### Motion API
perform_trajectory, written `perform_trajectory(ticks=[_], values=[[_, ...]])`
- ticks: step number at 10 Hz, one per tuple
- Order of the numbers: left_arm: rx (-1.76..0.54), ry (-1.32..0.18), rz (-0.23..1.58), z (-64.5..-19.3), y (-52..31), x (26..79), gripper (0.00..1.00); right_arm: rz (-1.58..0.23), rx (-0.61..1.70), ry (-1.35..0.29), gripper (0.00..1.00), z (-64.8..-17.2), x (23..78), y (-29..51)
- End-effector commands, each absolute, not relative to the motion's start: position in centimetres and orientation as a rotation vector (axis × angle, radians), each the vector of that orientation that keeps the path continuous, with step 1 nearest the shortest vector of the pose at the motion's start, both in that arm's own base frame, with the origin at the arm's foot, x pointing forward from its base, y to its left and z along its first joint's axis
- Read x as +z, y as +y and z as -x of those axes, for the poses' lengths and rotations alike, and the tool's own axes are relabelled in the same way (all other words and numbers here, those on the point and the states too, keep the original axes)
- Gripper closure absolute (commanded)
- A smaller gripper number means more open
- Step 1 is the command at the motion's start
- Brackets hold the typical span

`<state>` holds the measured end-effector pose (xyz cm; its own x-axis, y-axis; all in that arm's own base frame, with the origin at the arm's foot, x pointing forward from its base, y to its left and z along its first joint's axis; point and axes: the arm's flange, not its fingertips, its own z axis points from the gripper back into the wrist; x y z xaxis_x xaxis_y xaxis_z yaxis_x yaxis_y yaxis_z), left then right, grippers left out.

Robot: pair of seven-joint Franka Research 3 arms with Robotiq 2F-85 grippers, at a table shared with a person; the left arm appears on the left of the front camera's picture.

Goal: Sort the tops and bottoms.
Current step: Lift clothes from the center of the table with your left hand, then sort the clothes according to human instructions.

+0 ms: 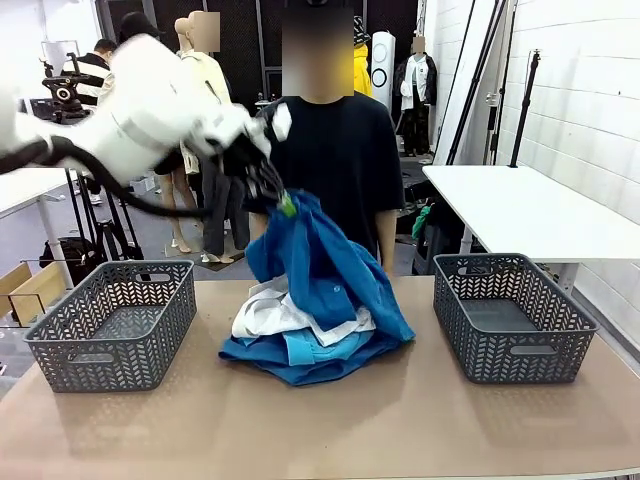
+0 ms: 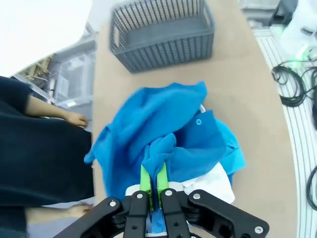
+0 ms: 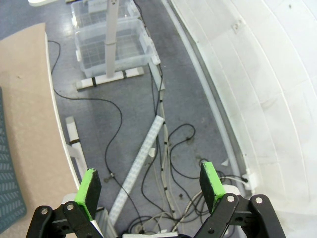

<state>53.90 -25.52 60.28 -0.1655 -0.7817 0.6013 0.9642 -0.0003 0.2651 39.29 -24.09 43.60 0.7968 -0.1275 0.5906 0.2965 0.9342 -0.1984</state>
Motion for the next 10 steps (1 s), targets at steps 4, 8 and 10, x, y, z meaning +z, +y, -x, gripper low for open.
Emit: perform_trajectory(ticks=[4,8,10], values=[[-1.605,-0.924,0.078,-52.4,-25.6,83.6,1.00,0.289,-0.228,-0.609,0.00,-39.5,43.5,-24.0],[-1.492,-1.036,-0.006,-51.1,-25.3,94.7,1.00,0.289,-0.228,-0.609,0.00,-39.5,43.5,-24.0],[-1.476,-1.078,0.015,-49.2,-25.6,97.8,1.00,0.289,-0.228,-0.609,0.00,-39.5,43.5,-24.0]])
